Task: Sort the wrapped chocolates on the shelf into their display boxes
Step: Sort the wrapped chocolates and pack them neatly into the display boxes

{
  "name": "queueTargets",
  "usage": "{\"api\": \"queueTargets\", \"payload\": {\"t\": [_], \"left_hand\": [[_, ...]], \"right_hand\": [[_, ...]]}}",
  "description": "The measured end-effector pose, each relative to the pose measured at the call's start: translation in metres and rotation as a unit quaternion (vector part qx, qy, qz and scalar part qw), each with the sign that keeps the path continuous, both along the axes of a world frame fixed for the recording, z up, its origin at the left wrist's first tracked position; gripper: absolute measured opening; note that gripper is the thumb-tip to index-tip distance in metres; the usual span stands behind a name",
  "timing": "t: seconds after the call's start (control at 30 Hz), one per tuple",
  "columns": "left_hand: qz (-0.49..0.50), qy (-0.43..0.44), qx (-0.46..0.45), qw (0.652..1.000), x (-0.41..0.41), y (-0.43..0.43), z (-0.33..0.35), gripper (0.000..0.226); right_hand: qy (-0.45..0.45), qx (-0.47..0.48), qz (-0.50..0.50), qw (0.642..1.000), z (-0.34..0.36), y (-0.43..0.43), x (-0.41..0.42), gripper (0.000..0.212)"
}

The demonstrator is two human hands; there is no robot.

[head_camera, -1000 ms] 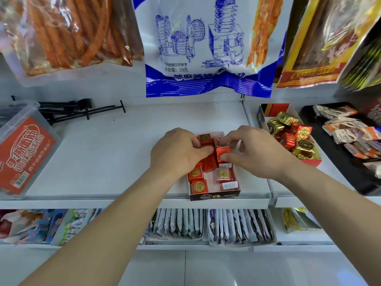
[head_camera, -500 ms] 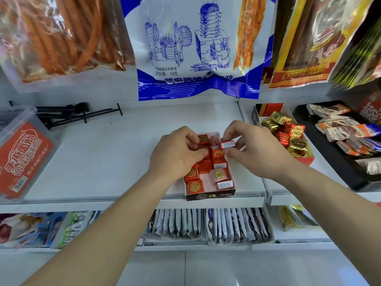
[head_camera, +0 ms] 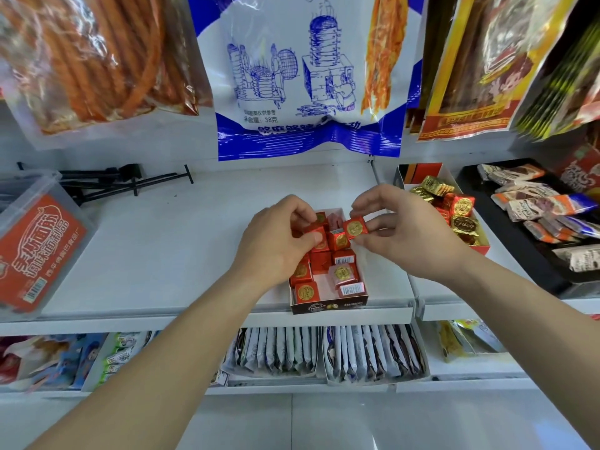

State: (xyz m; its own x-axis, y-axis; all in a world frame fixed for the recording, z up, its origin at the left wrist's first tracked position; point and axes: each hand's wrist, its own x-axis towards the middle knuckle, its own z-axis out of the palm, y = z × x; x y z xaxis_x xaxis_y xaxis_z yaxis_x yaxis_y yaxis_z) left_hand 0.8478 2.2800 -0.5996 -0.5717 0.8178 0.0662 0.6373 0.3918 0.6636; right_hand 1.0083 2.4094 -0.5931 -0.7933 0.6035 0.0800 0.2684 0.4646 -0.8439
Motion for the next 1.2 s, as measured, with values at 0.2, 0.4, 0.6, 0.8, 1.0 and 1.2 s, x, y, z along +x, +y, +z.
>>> {"api": "queueTargets", "payload": {"t": [0.2, 0.4, 0.6, 0.8, 1.0, 1.2], "left_hand": [[0.007, -0.196, 0.116, 0.974, 0.007, -0.009, 0.017, 0.016], [0.01, -0.274, 0.116, 0.955, 0.008, -0.012, 0.016, 0.017], [0.009, -0.346, 0.131, 0.929, 0.011, -0.011, 0.019, 0.021], [-0.019, -0.377, 0.112, 0.919, 0.009, -0.009, 0.016, 0.031], [-0.031, -0.375, 0.102, 0.921, 0.01, -0.009, 0.015, 0.028], [-0.029, -0.378, 0.097, 0.92, 0.004, -0.013, 0.015, 0.042]], "right_hand": [[0.068, -0.087, -0.012, 0.994, 0.008, -0.009, 0.0, 0.038], [0.082, -0.099, 0.004, 0.992, 0.011, -0.01, 0.0, 0.035], [0.083, -0.09, 0.025, 0.992, 0.008, -0.009, -0.002, 0.036], [0.087, -0.084, 0.035, 0.992, 0.004, -0.009, -0.004, 0.04], [0.072, -0.044, 0.037, 0.996, 0.004, -0.01, -0.006, 0.047], [0.08, -0.004, 0.014, 0.997, 0.003, -0.015, -0.011, 0.031]]}}
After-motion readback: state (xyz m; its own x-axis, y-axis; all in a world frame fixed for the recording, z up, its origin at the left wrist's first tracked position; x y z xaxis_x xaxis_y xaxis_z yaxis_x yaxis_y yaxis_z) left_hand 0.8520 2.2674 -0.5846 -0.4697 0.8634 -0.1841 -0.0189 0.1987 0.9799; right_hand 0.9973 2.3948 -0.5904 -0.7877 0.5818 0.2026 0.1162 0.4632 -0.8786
